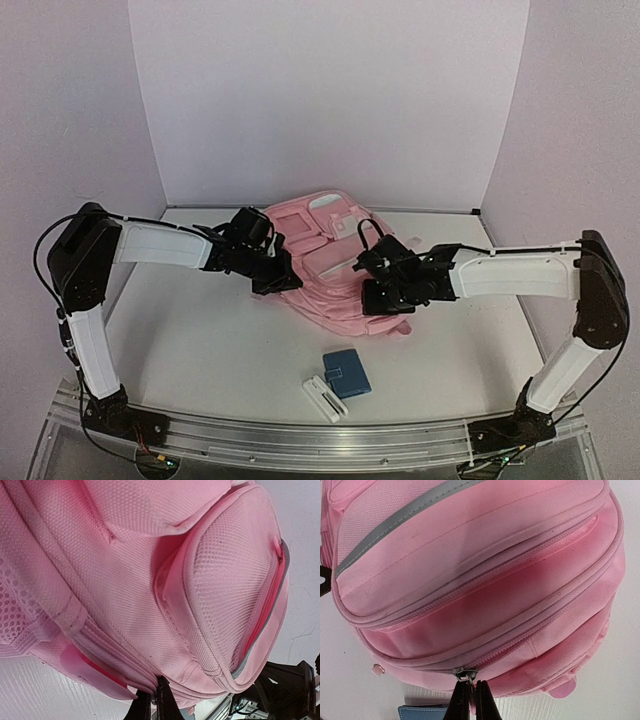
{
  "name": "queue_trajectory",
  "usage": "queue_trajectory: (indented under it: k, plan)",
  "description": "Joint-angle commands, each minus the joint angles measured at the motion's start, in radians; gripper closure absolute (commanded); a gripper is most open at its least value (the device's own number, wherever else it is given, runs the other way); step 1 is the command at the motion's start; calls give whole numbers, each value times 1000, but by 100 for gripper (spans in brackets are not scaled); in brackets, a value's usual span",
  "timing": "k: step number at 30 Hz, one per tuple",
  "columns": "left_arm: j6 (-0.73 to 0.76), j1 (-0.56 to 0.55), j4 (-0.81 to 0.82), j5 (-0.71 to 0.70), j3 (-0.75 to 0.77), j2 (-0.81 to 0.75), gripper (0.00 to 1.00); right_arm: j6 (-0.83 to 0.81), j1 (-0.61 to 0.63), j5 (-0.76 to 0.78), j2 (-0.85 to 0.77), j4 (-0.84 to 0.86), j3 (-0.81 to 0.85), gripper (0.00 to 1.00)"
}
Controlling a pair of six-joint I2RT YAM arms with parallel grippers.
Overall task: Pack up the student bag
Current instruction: Zip the student bag at the center of the board.
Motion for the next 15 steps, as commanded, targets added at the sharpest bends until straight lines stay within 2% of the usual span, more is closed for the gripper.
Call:
queue_trajectory:
  k: [1,8,12,15]
  plan:
    - [64,63,-60,-71,-36,-71,100,-33,-80,84,-46,-125,-32,100]
    - [203,231,-69,5,-90,-150,100,-194,-213,24,-48,-118,3,100]
    - [343,302,-101,59,-7,-105,100,-329,-226,-96,-15,-80,71,100]
    - [428,327,-178,56,117,-49,99,-371,-226,-230,-1,-53,107,100]
